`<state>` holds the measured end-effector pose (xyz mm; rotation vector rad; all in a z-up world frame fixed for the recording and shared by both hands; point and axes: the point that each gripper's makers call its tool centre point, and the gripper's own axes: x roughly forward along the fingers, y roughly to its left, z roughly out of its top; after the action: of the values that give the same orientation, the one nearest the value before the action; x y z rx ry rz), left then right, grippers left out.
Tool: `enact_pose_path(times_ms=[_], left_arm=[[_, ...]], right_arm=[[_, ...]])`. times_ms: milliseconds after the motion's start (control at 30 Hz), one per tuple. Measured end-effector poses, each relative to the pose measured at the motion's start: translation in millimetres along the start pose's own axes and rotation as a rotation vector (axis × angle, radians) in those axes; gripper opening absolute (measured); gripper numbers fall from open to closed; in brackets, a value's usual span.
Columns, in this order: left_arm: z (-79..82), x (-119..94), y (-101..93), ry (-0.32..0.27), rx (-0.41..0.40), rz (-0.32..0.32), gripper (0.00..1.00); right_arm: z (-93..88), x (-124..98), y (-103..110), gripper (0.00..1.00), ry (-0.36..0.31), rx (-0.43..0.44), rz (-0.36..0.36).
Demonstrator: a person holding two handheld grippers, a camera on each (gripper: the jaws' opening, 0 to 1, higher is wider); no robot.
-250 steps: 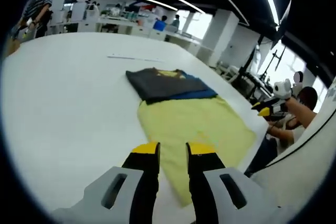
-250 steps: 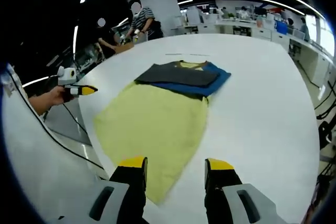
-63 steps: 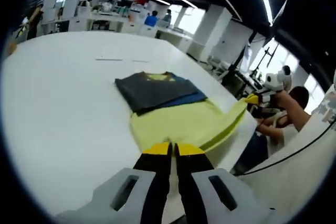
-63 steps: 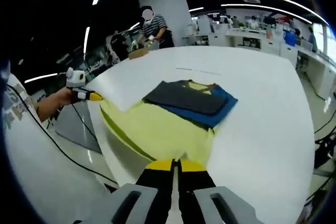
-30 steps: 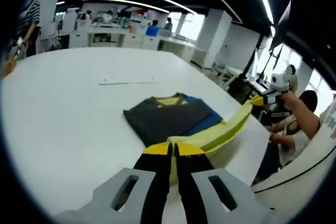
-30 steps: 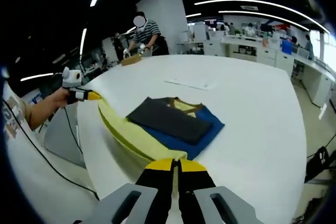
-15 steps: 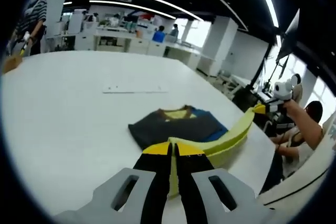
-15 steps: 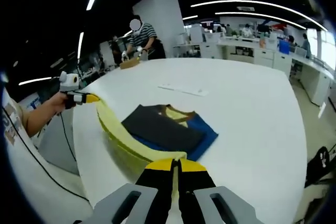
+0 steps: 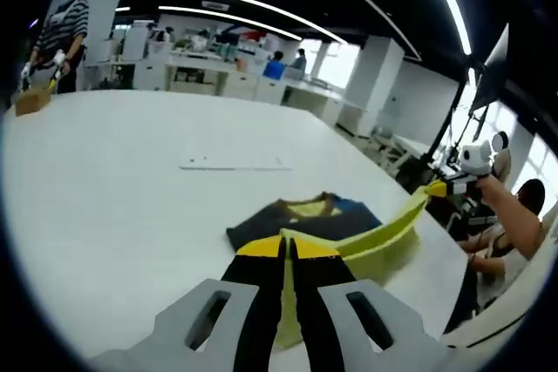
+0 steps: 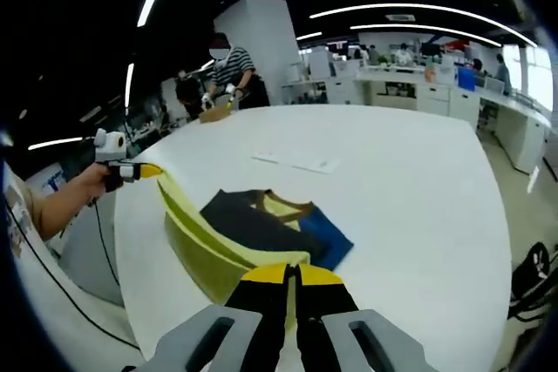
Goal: Fold the garment on the visible template until the final outline fits inside the template.
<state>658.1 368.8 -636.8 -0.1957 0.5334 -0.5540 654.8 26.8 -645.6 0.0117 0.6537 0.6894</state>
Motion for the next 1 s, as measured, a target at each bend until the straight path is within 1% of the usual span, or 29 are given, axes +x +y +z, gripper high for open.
enact_pose_path(times_ms=[200, 333, 500, 867, 1000], left_arm=[[14.1, 8, 6.9, -0.024, -0.010, 0.013, 0.00], [22.0, 12, 10.5, -0.034, -0.006, 0.021, 0.00], [35.6, 20, 15.4, -0.052, 0.000, 0.028, 0.00], [54.1, 46, 22.9, -0.065, 0.004, 0.038, 0.00], [58.4, 54, 26.6, -0.073, 0.003, 0.043, 0.00]], right_arm=[[16.3, 5, -4, 0.00, -0.015, -0.017, -0.004], [23.8, 8, -10, 0.00, -0.026, -0.013, -0.009], [33.9, 12, -15, 0.00, -0.041, -0.013, -0.013], [48.7, 27, -33, 0.00, -0.047, -0.007, -0.029], [52.5, 34, -39, 0.00, -0.059, 0.006, -0.033]])
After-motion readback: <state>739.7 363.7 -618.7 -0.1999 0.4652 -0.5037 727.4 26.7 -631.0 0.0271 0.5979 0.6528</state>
